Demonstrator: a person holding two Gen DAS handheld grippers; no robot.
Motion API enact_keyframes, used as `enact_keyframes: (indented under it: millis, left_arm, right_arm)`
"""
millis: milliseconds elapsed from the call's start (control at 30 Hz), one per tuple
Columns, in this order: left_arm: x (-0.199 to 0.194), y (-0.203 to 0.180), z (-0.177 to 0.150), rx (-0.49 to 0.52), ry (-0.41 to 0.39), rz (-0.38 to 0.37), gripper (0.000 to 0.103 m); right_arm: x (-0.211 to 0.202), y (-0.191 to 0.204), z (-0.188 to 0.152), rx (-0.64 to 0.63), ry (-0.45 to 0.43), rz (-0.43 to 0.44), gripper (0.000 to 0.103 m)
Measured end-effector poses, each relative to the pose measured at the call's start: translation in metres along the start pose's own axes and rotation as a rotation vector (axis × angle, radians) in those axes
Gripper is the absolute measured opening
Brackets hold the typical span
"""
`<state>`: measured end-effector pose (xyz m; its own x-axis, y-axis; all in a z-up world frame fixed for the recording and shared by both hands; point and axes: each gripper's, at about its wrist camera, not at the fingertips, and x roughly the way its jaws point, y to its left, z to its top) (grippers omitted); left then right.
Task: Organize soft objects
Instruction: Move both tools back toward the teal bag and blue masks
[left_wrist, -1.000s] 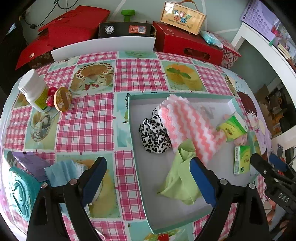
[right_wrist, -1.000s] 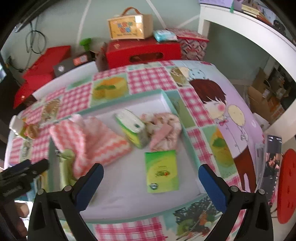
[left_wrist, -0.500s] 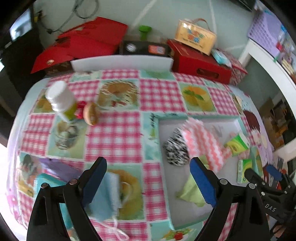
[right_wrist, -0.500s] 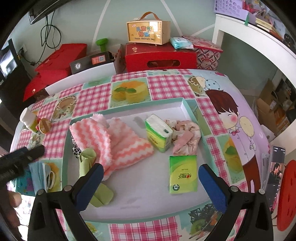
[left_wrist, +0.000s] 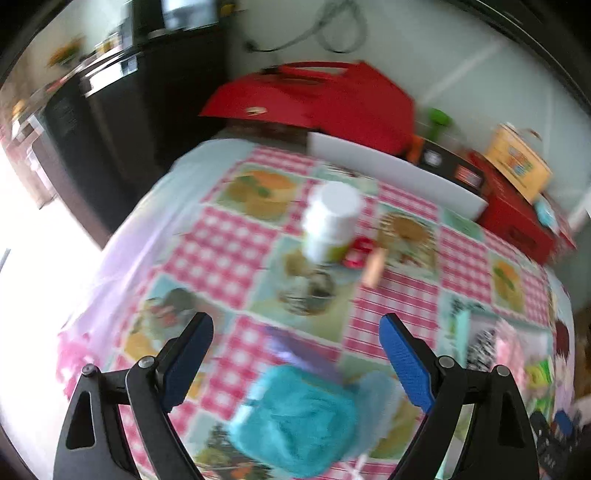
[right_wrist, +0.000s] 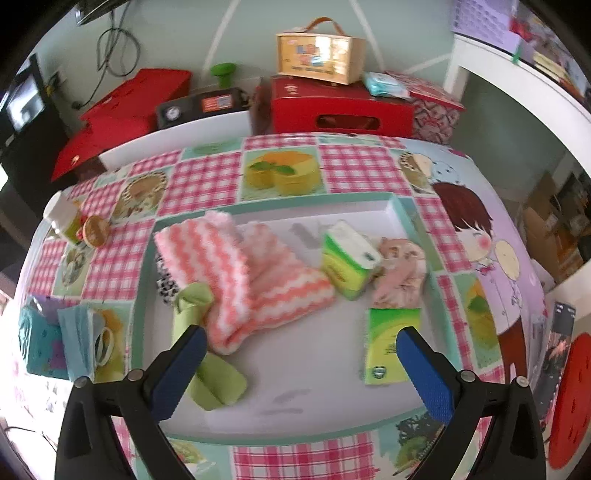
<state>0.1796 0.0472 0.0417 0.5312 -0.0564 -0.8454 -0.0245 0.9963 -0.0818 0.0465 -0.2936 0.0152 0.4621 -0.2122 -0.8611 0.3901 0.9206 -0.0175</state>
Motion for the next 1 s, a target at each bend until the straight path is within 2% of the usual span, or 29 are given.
enact_keyframes:
  millis: [167, 533, 767, 1000]
  left_arm:
    - [0.004, 0.033, 0.004, -0.080, 0.004, 0.037, 0.091]
    - [0.019, 0.081, 0.003, -0.201, 0.041, 0.049, 0.091]
    - [0.035, 0.079, 0.002, -0.202, 0.090, 0.000, 0.091]
    - [0.061, 0.068, -0.002, -0.177, 0.172, -0.035, 0.091]
  right_arm:
    - [-0.001, 0.026, -0.001, -0.064, -0.013, 0.028, 0.103]
    - [0.003, 0.107, -0.014, -0.269, -0.035, 0.136, 0.103]
    - [0.007, 0.144, -0.019, -0.316, -0.007, 0.258, 0.103]
    - [0.020, 0.174, -0.023, -0.336, 0.045, 0.333, 0.103]
